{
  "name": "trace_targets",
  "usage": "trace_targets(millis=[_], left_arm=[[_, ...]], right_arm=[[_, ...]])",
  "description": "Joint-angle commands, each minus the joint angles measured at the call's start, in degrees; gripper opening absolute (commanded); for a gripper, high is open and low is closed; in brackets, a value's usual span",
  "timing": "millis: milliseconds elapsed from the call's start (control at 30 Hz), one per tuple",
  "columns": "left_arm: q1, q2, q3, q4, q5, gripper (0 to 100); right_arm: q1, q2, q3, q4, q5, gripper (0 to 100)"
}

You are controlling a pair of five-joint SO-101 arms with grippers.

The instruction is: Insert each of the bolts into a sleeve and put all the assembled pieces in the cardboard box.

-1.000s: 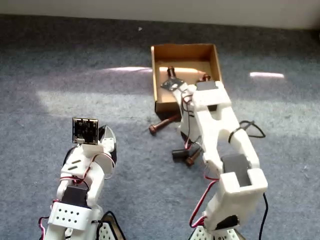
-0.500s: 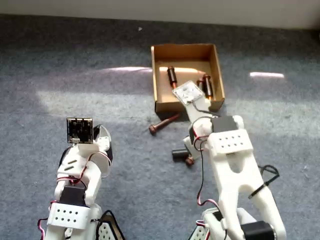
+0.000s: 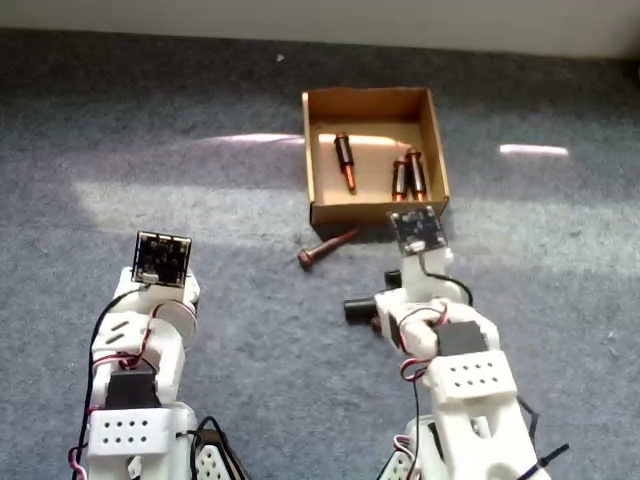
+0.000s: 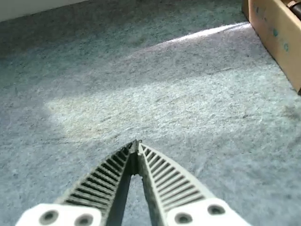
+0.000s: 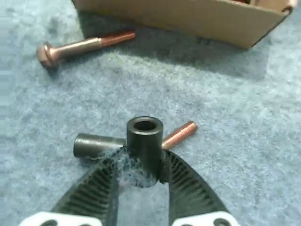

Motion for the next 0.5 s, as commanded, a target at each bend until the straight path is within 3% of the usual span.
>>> trace_targets(millis=[0, 267, 467], left_arm=[[1.5, -0.2, -12.1, 9.2, -0.7, 1], [15.2, 0.8, -26.1, 17.4, -3.0, 1], [21.4, 15.3, -31.0, 17.3, -3.0, 1]], right_arm=[[3.6, -7.7, 2.9, -4.7, -3.7, 0.5], [8.2, -24.4, 10.6, -5.1, -7.2, 0.5], [8.7, -36.0, 16.5, -5.1, -7.0, 0.5]])
